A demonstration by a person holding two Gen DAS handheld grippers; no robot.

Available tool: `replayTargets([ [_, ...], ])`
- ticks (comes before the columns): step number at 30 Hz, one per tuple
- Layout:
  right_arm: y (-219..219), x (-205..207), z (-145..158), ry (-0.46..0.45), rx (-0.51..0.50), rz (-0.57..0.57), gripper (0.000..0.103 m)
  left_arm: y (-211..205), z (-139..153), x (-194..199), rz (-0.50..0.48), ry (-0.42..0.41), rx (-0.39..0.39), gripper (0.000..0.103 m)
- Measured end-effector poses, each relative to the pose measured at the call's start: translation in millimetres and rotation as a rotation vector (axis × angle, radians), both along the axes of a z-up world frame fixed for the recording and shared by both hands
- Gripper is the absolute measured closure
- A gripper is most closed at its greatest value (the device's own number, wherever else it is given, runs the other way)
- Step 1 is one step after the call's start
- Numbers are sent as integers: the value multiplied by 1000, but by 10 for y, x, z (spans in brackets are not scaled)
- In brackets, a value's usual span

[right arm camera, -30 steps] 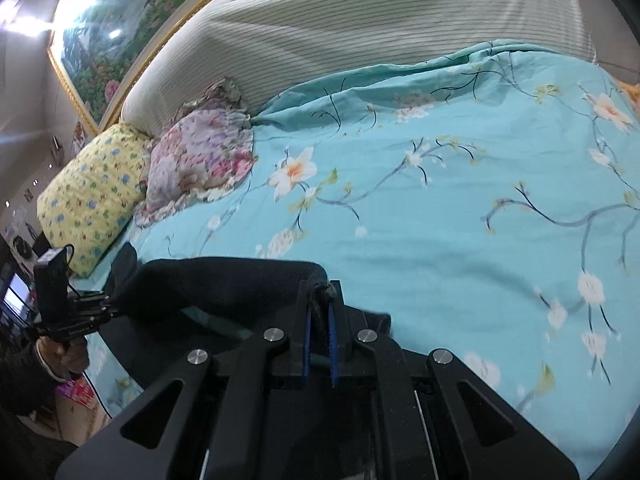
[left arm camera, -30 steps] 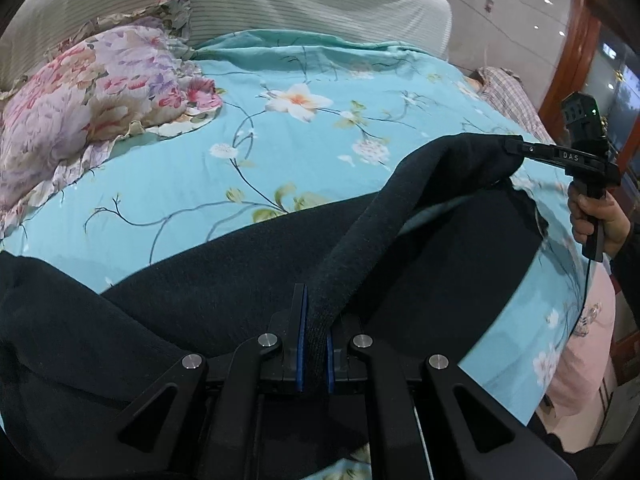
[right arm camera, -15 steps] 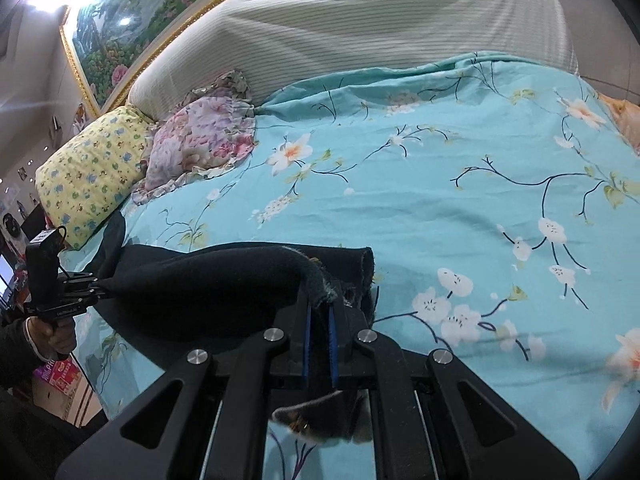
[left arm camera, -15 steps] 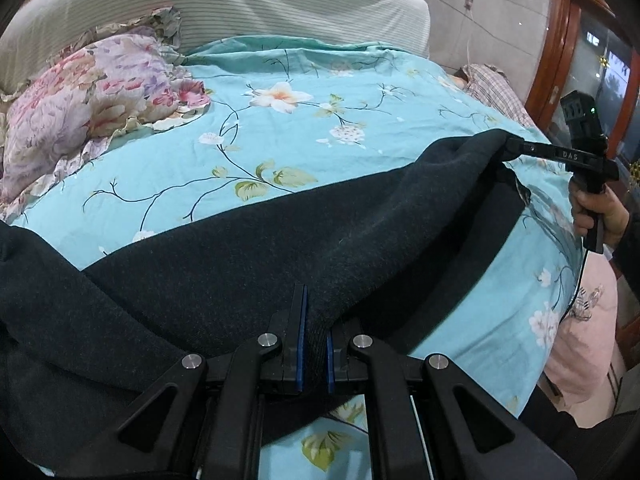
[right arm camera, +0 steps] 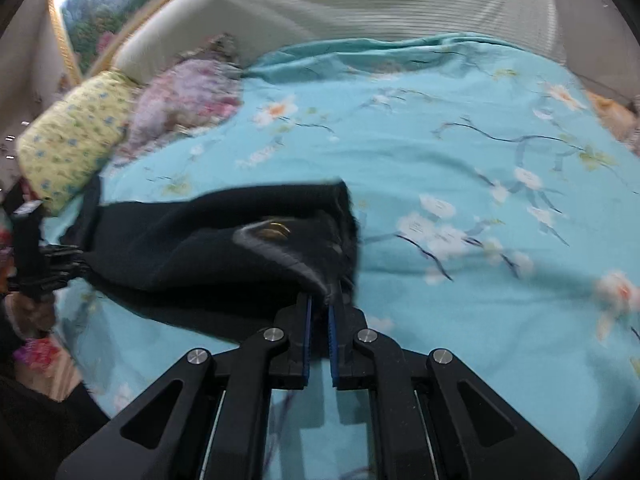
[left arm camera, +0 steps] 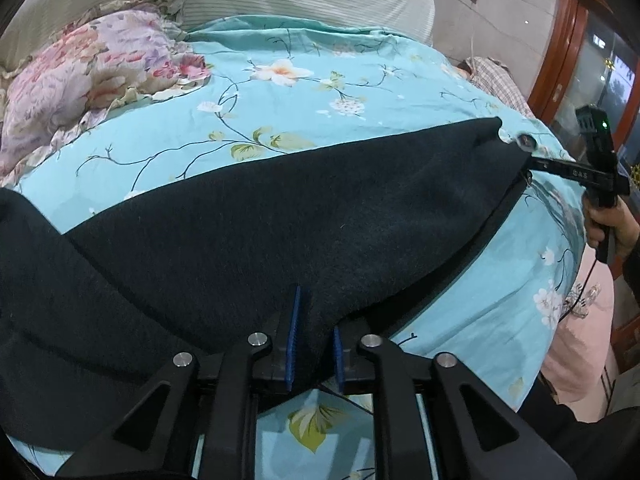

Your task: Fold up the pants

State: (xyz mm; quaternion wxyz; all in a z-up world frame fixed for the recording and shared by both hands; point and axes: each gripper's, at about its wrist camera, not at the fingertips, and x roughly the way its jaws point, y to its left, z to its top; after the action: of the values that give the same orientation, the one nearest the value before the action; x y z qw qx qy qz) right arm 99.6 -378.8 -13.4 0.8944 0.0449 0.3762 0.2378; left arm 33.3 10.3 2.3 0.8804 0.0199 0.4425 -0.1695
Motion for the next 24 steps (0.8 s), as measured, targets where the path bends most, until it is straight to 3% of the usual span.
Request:
replayTargets([
  [3,-99,-74,16,18,29,-32,95,22,22,-48,15,16,-16,77],
  [5,-160,-150,67,4,58,-59,92,46,53,-94,31,17,-29,60],
  [7,-168,-198,128,-6,85,-73,77,76,101,-153,56,10,-38,53],
  [8,-158,-220,157,-12,96,-75,54,95,126,-183,67,6,-49,52],
  [9,-127,-251,205,-26,108,-76,37,127,153,-207,83,3,-59,51],
  [15,256,-321,422,-87,167,0,35,457,279,-249,212,15,-134,48],
  [24,1036,-312,455,-56,226,160,35,1030,334,-135,437,54,-121,42],
])
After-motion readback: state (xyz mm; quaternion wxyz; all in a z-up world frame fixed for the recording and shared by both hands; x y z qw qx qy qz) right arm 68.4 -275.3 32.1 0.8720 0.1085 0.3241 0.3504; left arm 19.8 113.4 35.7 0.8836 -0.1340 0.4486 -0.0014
